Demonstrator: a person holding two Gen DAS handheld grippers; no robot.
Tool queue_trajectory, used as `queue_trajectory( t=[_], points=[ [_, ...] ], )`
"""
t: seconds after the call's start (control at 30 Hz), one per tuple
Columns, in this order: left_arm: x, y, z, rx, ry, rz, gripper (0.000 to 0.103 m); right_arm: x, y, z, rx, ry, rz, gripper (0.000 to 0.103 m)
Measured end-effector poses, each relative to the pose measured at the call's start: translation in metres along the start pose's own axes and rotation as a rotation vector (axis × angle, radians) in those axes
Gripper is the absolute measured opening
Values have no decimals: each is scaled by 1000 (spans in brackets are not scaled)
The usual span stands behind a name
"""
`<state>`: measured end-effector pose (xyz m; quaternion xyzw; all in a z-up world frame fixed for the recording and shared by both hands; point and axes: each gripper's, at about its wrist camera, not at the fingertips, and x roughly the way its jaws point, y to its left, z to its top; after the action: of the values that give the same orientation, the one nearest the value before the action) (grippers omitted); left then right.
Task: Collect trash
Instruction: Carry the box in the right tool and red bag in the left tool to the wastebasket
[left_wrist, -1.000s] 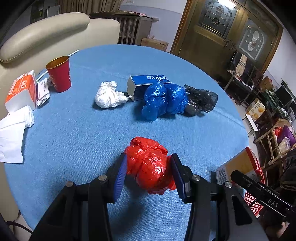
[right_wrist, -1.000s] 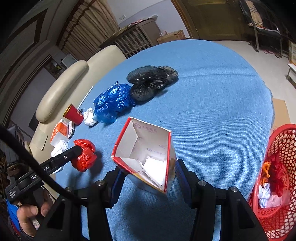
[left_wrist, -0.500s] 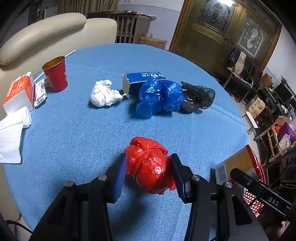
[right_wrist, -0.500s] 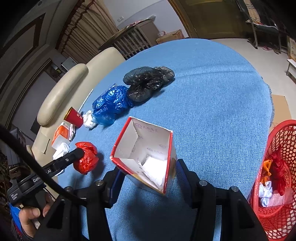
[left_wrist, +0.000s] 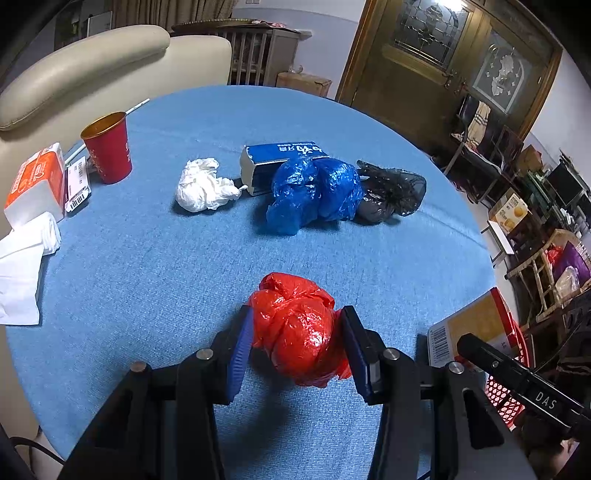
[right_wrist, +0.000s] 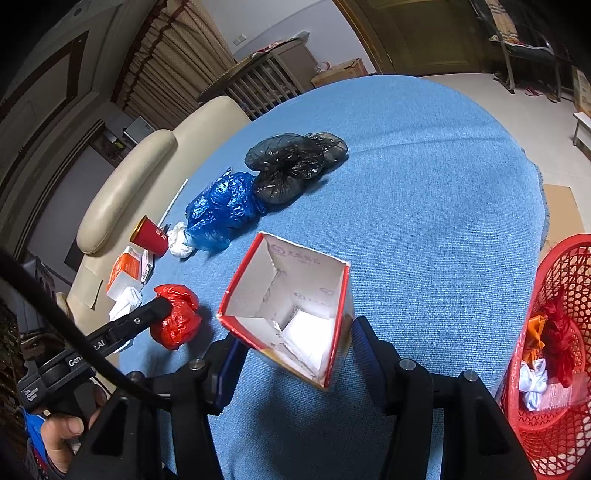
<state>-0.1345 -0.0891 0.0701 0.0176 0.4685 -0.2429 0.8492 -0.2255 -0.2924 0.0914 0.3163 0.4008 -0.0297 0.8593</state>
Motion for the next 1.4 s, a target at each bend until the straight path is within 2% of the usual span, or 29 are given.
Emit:
queue_trajectory(
  t=[0.37,0.73,1.4],
  points=[
    [-5,-15,4,35,-15,-37,49,-9,-6,2,21,-20,-42,60],
    [-9,-51,8,104,-34,-97,49,-55,-30,8,62,-122,-117,60],
    [-13,-121,1,248,-42,-143,49,-113,-43,7,100,-239,-144,60]
  ],
)
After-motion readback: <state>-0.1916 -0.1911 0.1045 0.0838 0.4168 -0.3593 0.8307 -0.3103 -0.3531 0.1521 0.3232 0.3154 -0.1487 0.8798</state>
